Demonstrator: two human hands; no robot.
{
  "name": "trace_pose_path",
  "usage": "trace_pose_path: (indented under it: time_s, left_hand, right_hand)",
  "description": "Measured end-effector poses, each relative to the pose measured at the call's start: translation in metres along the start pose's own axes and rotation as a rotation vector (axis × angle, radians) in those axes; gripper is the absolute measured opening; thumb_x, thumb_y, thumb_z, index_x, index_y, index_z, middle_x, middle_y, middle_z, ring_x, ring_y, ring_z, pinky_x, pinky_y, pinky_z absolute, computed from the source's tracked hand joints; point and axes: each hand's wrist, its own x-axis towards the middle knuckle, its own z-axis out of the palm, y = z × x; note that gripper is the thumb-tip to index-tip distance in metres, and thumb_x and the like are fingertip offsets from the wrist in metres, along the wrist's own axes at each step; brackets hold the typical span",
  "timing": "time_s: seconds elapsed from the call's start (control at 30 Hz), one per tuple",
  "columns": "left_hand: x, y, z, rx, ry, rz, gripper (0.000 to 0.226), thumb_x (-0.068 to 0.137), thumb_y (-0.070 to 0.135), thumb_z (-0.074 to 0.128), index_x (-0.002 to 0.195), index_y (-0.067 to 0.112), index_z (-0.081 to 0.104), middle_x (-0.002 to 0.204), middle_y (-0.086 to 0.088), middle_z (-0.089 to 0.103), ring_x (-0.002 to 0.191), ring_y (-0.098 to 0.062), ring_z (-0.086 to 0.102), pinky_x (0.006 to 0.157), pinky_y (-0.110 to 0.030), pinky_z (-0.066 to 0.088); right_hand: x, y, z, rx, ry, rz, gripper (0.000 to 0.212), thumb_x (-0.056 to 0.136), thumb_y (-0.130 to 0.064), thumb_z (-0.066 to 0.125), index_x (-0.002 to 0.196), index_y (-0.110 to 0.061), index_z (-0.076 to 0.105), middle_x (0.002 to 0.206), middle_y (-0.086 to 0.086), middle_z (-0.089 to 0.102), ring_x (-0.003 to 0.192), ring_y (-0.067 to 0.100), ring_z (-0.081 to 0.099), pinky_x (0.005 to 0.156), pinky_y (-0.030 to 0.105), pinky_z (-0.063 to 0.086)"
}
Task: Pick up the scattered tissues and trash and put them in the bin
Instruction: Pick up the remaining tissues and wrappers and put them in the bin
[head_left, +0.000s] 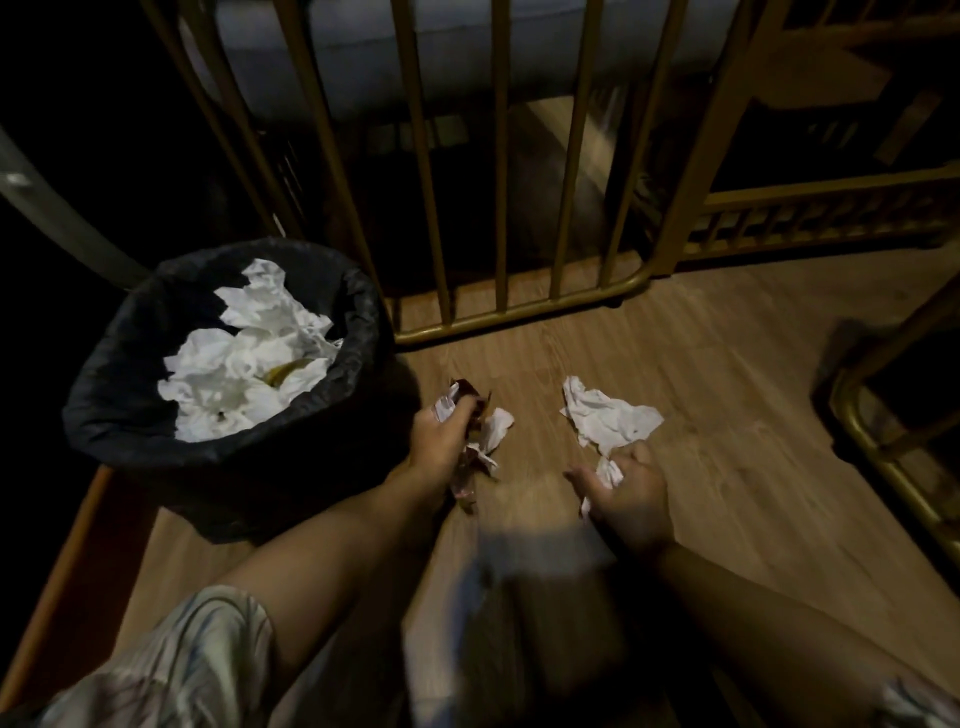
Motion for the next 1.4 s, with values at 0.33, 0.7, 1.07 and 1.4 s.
trace_pose_path:
  time_s: [0.33, 0.7, 1.07, 1.4]
  left_hand:
    - [-0.001, 0.009, -0.009, -0.064, 0.137, -0.155, 0.070, 0.083, 0.075, 0.040, 0.093, 0.014, 0.073, 0.092, -0.006, 0.074, 0.089, -0.020, 0.069, 0.088, -0.039, 0.052]
    - [-0.005, 0.010, -0.009, -0.135, 0.148, -0.165, 0.031, 0.092, 0.009, 0.062, 0.118, 0.016, 0.047, 0.097, -0.007, 0.061, 0.062, -0.010, 0.065, 0.049, -0.017, 0.052]
    - [0.020, -0.007, 0.002, 0.201, 0.258, -0.029, 0.036, 0.086, 0.046, 0.065, 0.071, 0.014, 0.059, 0.067, -0.010, 0.062, 0.067, -0.025, 0.062, 0.070, -0.033, 0.053]
    - [0.043, -0.034, 0.008, 0.488, 0.352, 0.360, 0.030, 0.081, -0.015, 0.047, 0.097, -0.002, 0.068, 0.122, -0.009, 0.052, 0.114, -0.018, 0.052, 0.092, -0.003, 0.028]
  right_hand:
    - [-0.009, -0.029, -0.004, -0.026, -0.047, -0.185, 0.011, 0.085, -0.006, 0.066, 0.074, -0.005, 0.065, 0.077, 0.004, 0.057, 0.070, 0.013, 0.049, 0.068, 0.026, 0.040]
    - [-0.009, -0.038, -0.002, 0.090, -0.052, -0.165, 0.019, 0.085, -0.003, 0.065, 0.069, -0.012, 0.060, 0.071, -0.001, 0.055, 0.059, 0.005, 0.048, 0.059, 0.007, 0.032]
    - [0.019, -0.036, -0.005, 0.214, 0.056, 0.033, 0.026, 0.089, -0.049, 0.060, 0.106, -0.032, 0.049, 0.091, -0.009, 0.066, 0.079, 0.008, 0.063, 0.068, 0.031, 0.055]
    - [0.084, -0.032, 0.014, 0.260, 0.222, 0.143, 0.032, 0.096, 0.000, 0.041, 0.122, -0.005, 0.058, 0.127, 0.014, 0.048, 0.109, 0.020, 0.052, 0.088, 0.011, 0.030]
